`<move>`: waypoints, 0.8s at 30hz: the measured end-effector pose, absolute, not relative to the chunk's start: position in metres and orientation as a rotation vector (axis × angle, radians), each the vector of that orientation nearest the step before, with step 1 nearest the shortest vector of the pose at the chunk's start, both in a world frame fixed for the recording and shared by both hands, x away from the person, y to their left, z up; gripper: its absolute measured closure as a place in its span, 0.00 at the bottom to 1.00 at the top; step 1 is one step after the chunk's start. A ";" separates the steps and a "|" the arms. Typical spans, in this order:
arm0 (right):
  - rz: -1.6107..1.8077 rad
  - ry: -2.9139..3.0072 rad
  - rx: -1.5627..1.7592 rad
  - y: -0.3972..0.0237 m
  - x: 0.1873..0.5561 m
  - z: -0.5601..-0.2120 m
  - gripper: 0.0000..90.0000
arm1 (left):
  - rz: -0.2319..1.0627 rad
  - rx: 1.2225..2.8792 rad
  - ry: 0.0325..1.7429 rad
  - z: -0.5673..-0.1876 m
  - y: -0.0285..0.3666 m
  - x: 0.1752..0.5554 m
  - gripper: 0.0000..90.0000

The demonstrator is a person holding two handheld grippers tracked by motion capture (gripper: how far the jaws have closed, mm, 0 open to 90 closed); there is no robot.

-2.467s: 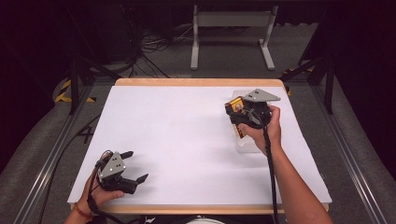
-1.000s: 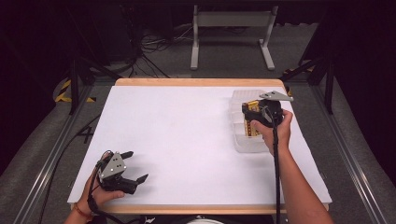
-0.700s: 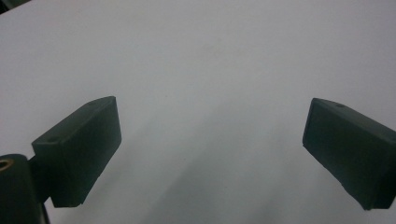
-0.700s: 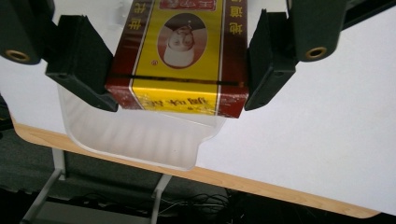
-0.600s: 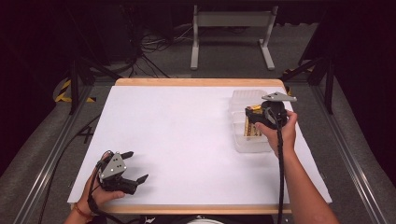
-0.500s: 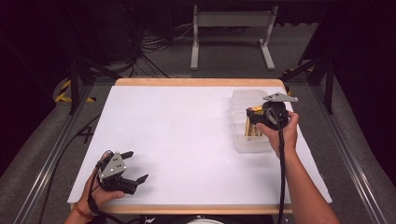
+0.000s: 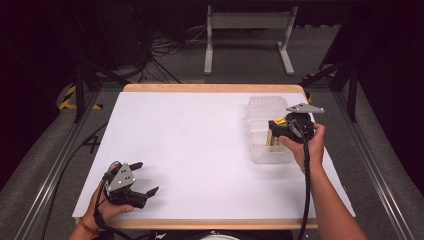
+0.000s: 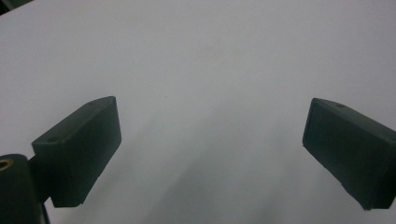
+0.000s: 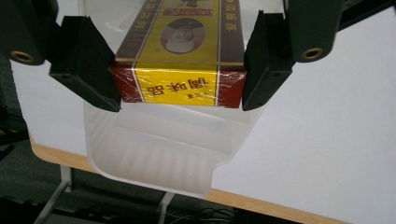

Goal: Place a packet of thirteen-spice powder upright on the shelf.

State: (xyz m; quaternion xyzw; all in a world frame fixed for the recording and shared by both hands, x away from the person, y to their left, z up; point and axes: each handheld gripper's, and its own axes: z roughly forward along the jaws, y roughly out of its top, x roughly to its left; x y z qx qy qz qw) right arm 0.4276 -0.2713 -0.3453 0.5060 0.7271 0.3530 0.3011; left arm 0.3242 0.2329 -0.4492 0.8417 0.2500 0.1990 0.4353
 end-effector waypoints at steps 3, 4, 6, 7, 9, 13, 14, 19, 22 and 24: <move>0.938 1.932 1.347 -0.273 0.426 -0.346 0.35 | 0.498 2.098 0.619 -0.449 0.233 0.324 0.06; 0.925 1.931 1.345 -0.274 0.425 -0.347 0.35 | 0.499 2.098 0.619 -0.449 0.233 0.324 0.06; 0.916 1.936 1.339 -0.275 0.424 -0.348 0.35 | 0.498 2.098 0.620 -0.449 0.233 0.324 0.06; 0.921 1.933 1.337 -0.276 0.423 -0.348 0.35 | 0.496 2.096 0.623 -0.449 0.233 0.324 0.06; 0.926 1.932 1.337 -0.276 0.422 -0.348 0.35 | 0.497 2.099 0.619 -0.449 0.233 0.324 0.06; 0.921 1.931 1.325 -0.276 0.419 -0.349 0.35 | 0.499 2.098 0.617 -0.449 0.233 0.324 0.06; 0.920 1.932 1.322 -0.276 0.419 -0.349 0.35 | 0.499 2.099 0.618 -0.449 0.233 0.324 0.06; 0.916 1.936 1.302 -0.275 0.416 -0.350 0.35 | 0.499 2.101 0.617 -0.449 0.232 0.324 0.06; 0.922 1.936 1.304 -0.277 0.415 -0.350 0.35 | 0.499 2.100 0.617 -0.449 0.233 0.324 0.06; 0.921 1.935 1.304 -0.277 0.415 -0.350 0.35 | 0.499 2.100 0.618 -0.449 0.233 0.324 0.06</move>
